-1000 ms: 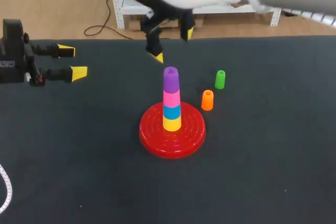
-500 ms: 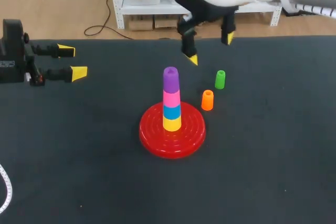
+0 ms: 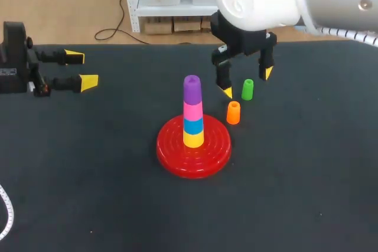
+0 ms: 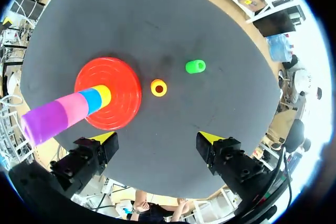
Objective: Pick up and stack the cylinders on the red base in this order: pink,purple,orange,green
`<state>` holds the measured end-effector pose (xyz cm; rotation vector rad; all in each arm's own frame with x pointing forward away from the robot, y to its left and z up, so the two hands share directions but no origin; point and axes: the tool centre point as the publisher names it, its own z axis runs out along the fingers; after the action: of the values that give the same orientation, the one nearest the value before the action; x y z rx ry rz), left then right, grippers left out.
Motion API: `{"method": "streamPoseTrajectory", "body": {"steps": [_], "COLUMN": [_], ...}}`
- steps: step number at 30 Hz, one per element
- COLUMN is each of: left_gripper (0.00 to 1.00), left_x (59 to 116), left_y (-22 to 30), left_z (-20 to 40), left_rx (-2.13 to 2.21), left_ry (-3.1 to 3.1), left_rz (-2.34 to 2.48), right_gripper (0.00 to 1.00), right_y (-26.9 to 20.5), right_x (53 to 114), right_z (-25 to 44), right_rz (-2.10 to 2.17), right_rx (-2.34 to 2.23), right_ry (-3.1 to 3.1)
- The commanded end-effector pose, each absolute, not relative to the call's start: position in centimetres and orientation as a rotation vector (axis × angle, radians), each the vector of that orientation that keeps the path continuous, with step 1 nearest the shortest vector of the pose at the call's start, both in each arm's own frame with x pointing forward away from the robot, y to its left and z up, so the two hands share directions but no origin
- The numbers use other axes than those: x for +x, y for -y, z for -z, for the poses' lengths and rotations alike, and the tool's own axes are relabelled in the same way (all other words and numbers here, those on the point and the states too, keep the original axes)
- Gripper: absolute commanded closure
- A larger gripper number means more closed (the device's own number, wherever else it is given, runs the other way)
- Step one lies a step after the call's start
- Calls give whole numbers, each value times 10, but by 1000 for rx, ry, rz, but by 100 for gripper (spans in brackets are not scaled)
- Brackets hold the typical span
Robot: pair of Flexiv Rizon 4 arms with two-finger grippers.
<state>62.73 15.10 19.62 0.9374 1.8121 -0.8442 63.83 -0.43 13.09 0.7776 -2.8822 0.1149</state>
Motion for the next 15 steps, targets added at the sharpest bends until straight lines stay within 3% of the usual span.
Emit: {"method": "streamPoseTrajectory", "body": {"steps": [1, 15], "left_gripper": [0, 0], "left_x": [627, 627], "left_y": [-151, -151], "left_z": [-194, -194], "left_rx": [934, 934], "left_ry": [-1804, -1804], "left_rz": [842, 842], "right_gripper": [0, 0], "right_y": [1, -1], "right_x": [642, 639], "right_z": [-132, -120], "right_rz": [-119, -133], "right_rx": [774, 771], "right_ry": [2872, 2848]}}
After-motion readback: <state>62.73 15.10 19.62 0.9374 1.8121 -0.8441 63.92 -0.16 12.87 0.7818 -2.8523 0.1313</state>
